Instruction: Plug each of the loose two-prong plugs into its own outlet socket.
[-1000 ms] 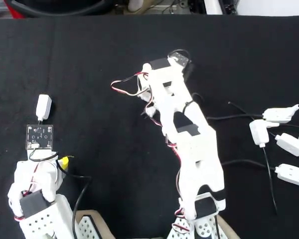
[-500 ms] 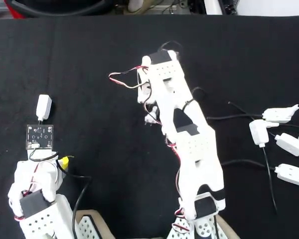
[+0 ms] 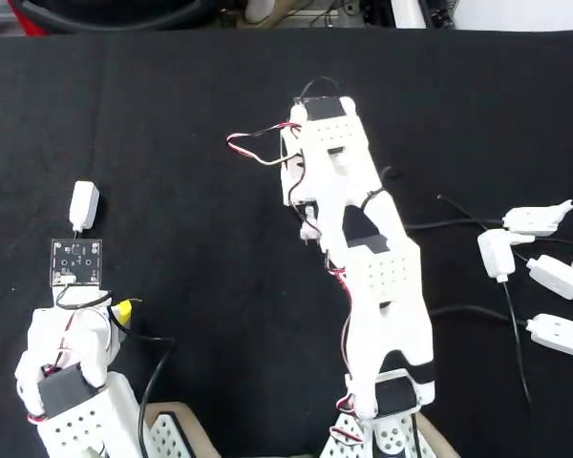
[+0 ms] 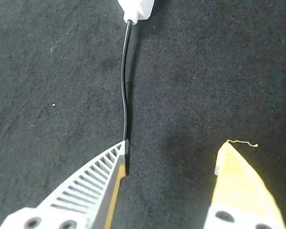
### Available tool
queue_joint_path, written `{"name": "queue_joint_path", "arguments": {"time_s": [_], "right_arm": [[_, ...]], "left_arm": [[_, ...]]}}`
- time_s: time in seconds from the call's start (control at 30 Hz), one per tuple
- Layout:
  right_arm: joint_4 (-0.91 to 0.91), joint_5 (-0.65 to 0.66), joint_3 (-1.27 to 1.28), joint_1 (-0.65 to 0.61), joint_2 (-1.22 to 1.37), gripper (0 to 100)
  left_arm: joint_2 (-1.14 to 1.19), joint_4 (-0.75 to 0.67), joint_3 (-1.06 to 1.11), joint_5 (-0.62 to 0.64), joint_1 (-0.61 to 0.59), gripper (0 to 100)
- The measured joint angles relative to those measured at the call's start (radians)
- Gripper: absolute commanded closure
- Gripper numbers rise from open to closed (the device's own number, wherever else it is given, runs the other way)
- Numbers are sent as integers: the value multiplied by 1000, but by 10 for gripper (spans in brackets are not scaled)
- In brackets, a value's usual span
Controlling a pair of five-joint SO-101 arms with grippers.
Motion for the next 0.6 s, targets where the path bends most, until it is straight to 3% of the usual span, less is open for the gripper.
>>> {"name": "queue_joint_path", "arguments": {"time_s": [0.47,0.6], "right_arm": [[11,52,0,8,0,884],[11,52,6,52,0,949]], "left_arm": [[0,0,0,0,0,701],[0,0,0,0,0,701]]}}
